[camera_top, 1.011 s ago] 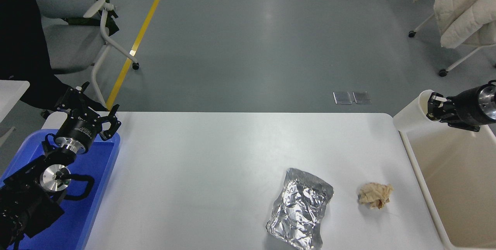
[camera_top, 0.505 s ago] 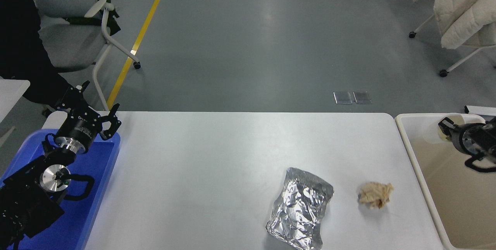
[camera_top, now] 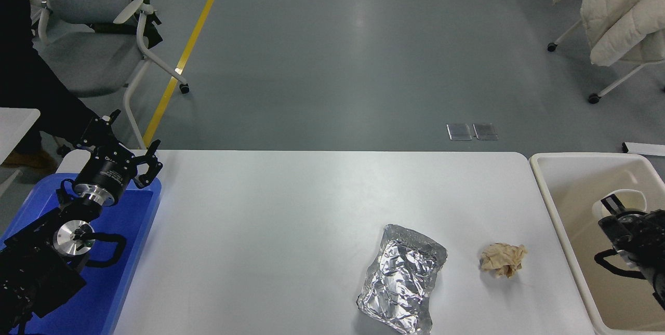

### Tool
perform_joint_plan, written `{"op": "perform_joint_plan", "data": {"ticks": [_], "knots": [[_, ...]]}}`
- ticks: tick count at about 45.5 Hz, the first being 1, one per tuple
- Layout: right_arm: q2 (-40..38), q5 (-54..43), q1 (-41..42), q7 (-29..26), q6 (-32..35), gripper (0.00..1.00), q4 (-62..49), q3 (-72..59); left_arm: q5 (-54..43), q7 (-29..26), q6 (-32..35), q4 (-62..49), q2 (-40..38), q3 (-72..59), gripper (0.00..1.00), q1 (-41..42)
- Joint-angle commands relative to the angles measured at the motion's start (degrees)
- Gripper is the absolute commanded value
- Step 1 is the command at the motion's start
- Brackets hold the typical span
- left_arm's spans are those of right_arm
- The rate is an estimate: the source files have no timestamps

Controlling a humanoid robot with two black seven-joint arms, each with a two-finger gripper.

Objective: Clean the table surface

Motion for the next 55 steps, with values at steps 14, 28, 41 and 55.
{"op": "perform_joint_plan", "data": {"ticks": [14, 28, 41, 55], "knots": [[-0.49, 4.28, 0.07, -0.05, -0.43, 1.00, -0.78, 0.05, 0.00, -0.02, 0.01, 0.00, 0.00, 0.00, 1.00, 0.00], [-2.51, 4.73, 1.47, 0.13, -0.43, 1.00, 1.94, 0.31, 0.00, -0.02, 0.01, 0.00, 0.00, 0.00, 1.00, 0.00], [-5.33, 5.52, 5.43, 6.26, -0.61, 1.00, 6.34, 0.92, 0.00, -0.02, 0.01, 0.00, 0.00, 0.00, 1.00, 0.00], [-14.82, 5.43, 1.22, 18.76, 0.10, 1.00, 36.64, 27.17, 0.00, -0.02, 0.10, 0.00, 0.00, 0.00, 1.00, 0.09]]}}
